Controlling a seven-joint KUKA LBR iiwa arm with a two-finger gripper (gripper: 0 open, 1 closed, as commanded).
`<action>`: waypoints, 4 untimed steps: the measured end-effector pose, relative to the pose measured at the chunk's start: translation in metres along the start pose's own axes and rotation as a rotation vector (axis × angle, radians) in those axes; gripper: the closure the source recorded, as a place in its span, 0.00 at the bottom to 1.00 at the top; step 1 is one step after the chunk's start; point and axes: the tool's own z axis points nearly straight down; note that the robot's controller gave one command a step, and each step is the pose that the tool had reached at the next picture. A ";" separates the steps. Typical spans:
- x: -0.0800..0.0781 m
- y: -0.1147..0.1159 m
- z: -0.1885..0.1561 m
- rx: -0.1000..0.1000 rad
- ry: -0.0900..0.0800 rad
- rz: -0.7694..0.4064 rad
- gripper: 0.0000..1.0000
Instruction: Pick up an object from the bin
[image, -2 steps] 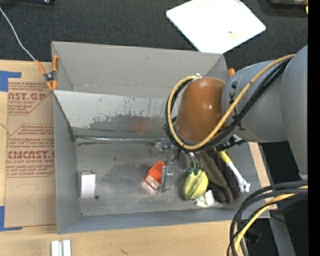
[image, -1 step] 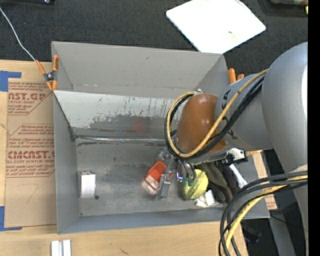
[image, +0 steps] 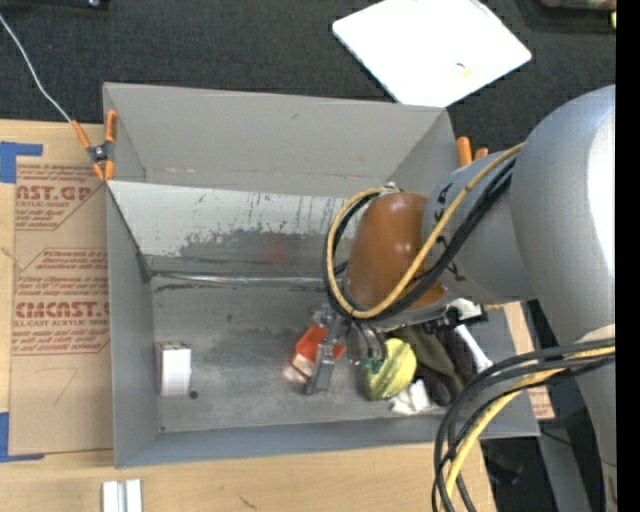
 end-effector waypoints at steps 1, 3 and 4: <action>0.000 0.000 0.000 0.000 0.000 0.000 1.00; 0.000 0.000 0.000 -0.001 0.000 0.000 1.00; 0.000 0.000 0.000 -0.001 0.000 0.000 1.00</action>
Offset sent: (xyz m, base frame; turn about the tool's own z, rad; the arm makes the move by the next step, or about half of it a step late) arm 0.0000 0.0000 0.0000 0.0000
